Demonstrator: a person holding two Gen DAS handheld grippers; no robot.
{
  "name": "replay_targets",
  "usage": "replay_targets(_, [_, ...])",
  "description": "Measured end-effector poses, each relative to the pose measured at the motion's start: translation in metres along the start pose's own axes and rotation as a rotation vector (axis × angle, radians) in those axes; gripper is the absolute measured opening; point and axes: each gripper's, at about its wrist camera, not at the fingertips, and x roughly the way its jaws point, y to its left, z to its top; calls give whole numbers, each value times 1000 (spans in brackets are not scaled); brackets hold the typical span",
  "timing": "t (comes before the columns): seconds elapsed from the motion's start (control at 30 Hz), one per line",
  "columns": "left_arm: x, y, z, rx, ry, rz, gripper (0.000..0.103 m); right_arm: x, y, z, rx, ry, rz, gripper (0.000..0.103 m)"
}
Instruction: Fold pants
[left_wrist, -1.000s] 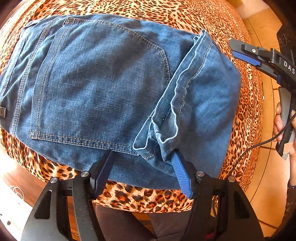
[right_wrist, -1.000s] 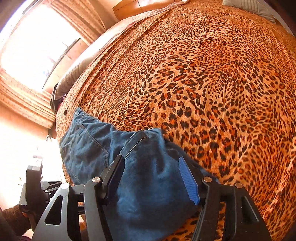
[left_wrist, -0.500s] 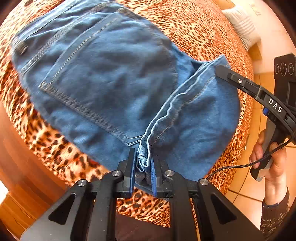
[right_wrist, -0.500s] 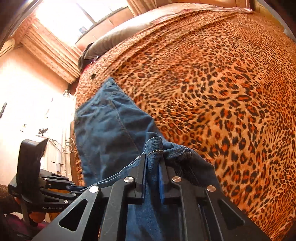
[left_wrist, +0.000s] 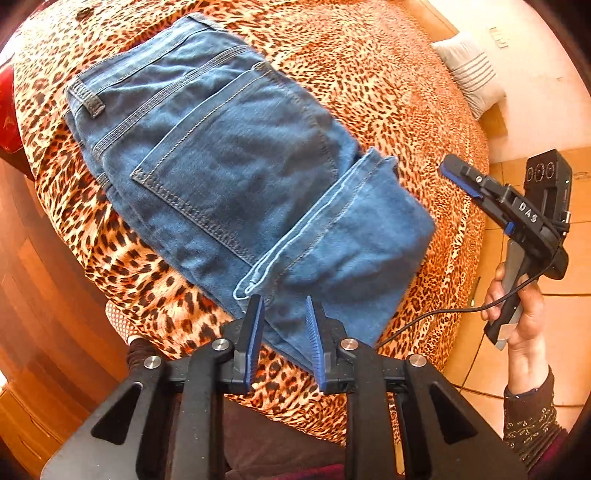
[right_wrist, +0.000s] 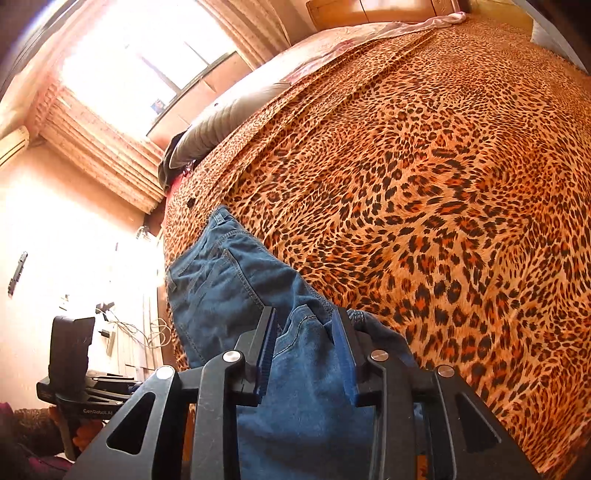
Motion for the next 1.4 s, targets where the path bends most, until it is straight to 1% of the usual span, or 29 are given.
replay_targets(0.03, [2,-1,-2,15,3,-19,30,-2,0,-5,1,9,-3,33])
replay_targets(0.07, [7,-5,1,27,7,-15,31,-2,1,-11,-2,21,1,33])
replay_targets(0.17, [42,-18,9,45,63,15,31,4,3,-34,-7,42,36,33])
replay_targets(0.2, [56,-17,10,43,85,43,31,14,0,-41,1,66,27,33])
replay_targets(0.23, [68,-15,10,38,111,72,31,23,-6,-48,7,93,-21,28])
replay_targets(0.3, [84,-8,9,36,143,82,30,44,-28,-60,29,159,-171,26])
replay_targets(0.33, [82,-6,8,29,136,74,29,48,-38,-63,62,175,-191,23])
replay_targets(0.37, [79,-6,10,22,136,67,29,43,-42,-61,100,149,-164,23])
replay_targets(0.4, [75,-6,10,17,140,62,30,35,-41,-57,126,118,-138,29])
replay_targets(0.47, [66,-6,11,21,123,45,30,18,-30,-45,107,40,-75,29])
replay_targets(0.53, [59,-4,11,30,103,46,33,12,-15,-32,74,-5,-6,30])
replay_targets(0.63, [60,3,13,-2,112,53,34,32,2,-22,51,28,84,31])
replay_targets(0.67, [64,5,15,-15,122,48,34,46,4,-22,47,58,79,31])
replay_targets(0.7, [71,1,19,-26,130,39,34,60,4,-23,44,88,36,30])
replay_targets(0.73, [73,2,20,-34,133,36,34,74,-1,-24,40,119,-29,20])
replay_targets(0.77, [73,2,21,-40,134,29,34,86,-9,-25,44,150,-63,14])
replay_targets(0.8, [72,2,21,-45,137,24,34,92,-18,-26,67,164,-78,1])
replay_targets(0.83, [68,2,20,-46,140,16,34,87,-23,-25,117,142,-52,1])
replay_targets(0.9, [62,3,17,-44,130,3,36,61,-29,-21,187,36,20,14])
replay_targets(0.93, [61,3,16,-43,125,0,38,48,-33,-19,206,-1,36,21])
replay_targets(0.97, [61,2,14,-48,125,-2,39,43,-37,-18,222,-8,37,26])
replay_targets(1.0, [62,3,14,-56,128,-7,39,42,-42,-17,237,17,33,29])
replay_targets(1.07, [65,3,14,-67,137,-9,40,50,-48,-20,249,85,0,29])
replay_targets(1.13, [68,1,14,-70,142,-5,40,61,-53,-23,284,123,-1,29])
replay_targets(1.2, [69,-3,15,-61,139,7,40,68,-59,-23,338,109,-24,29])
replay_targets(1.23, [68,-5,15,-53,131,18,40,73,-62,-20,373,95,-26,21])
replay_targets(1.3, [69,-8,17,-41,107,40,40,64,-71,-21,434,22,-16,10])
replay_targets(1.37, [78,-8,18,-39,112,50,39,64,-89,-25,491,5,-28,7])
replay_targets(1.4, [80,-9,18,-33,111,56,39,66,-99,-28,548,5,1,7])
